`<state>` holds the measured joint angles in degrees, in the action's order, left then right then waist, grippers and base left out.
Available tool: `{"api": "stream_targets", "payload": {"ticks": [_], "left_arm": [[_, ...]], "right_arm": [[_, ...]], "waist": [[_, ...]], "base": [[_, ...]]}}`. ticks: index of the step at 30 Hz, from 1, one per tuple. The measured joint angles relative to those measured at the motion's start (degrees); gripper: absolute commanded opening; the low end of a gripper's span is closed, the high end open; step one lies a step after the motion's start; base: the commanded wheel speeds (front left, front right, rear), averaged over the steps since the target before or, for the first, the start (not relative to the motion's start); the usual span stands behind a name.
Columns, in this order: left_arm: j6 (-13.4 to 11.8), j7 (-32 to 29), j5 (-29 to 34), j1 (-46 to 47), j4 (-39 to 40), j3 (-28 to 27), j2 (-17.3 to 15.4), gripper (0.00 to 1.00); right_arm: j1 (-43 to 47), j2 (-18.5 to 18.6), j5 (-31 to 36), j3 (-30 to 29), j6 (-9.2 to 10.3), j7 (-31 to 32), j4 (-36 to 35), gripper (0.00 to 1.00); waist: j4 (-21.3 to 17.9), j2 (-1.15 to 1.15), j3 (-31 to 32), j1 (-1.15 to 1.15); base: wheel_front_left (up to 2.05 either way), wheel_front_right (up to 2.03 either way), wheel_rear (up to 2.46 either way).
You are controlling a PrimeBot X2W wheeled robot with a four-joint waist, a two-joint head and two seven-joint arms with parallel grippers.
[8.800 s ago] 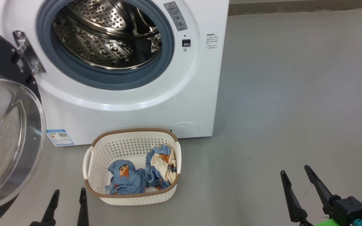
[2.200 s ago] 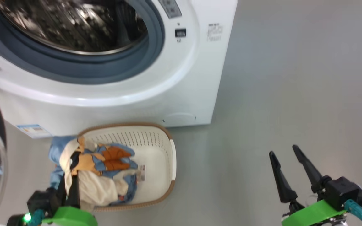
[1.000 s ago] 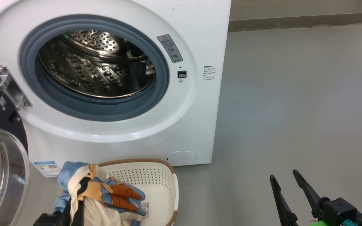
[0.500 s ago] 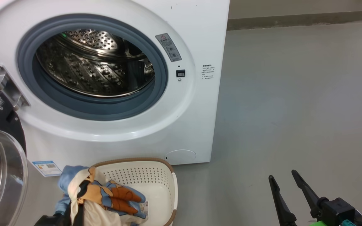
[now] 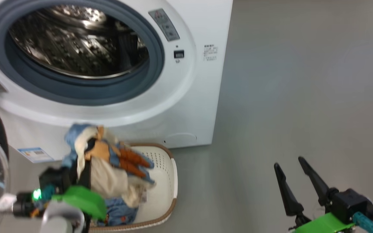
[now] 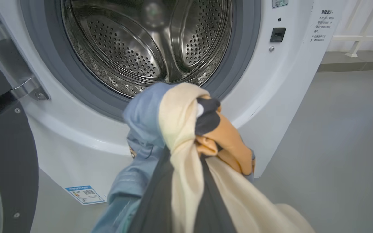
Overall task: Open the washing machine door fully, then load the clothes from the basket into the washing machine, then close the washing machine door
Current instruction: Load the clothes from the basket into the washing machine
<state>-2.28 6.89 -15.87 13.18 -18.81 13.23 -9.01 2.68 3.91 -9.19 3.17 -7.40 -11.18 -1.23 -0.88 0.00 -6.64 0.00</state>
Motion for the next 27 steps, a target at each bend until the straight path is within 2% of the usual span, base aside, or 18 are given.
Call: {"api": "stream_targets", "payload": {"ticks": [9, 12, 19, 27], "left_arm": [[1.21, 0.15, -1.23, 17.79, -11.03, -2.00, -0.05, 0.00], [2.43, -1.82, -1.97, 23.73, -14.44, -2.60, -0.52, 0.00], [4.46, -8.31, -3.08, 36.56, -19.85, -3.54, -3.76, 0.00], [6.16, -15.68, -3.31, 48.46, -23.49, -3.99, -9.34, 0.00]], "right_arm": [[-6.23, 0.64, -0.69, 0.74, 0.00, -1.48, -0.52, 1.00], [-8.51, 0.68, -1.25, 1.52, 0.00, -2.10, -0.08, 1.00], [-13.76, 0.67, -2.07, 3.13, 0.00, -3.12, 1.32, 1.00], [-17.23, 0.21, -4.03, 4.60, 0.00, -3.14, 1.91, 1.00]], "waist": [[-1.45, 0.00, -8.54, 0.00], [-2.18, 0.00, -11.66, 0.00], [-4.47, 0.00, -18.61, 0.00], [-8.06, 0.00, -25.09, 0.00]], "base": [[0.00, 0.00, 0.00], [0.00, 0.00, 0.00], [0.00, 0.00, 0.00], [0.00, 0.00, 0.00]]}}
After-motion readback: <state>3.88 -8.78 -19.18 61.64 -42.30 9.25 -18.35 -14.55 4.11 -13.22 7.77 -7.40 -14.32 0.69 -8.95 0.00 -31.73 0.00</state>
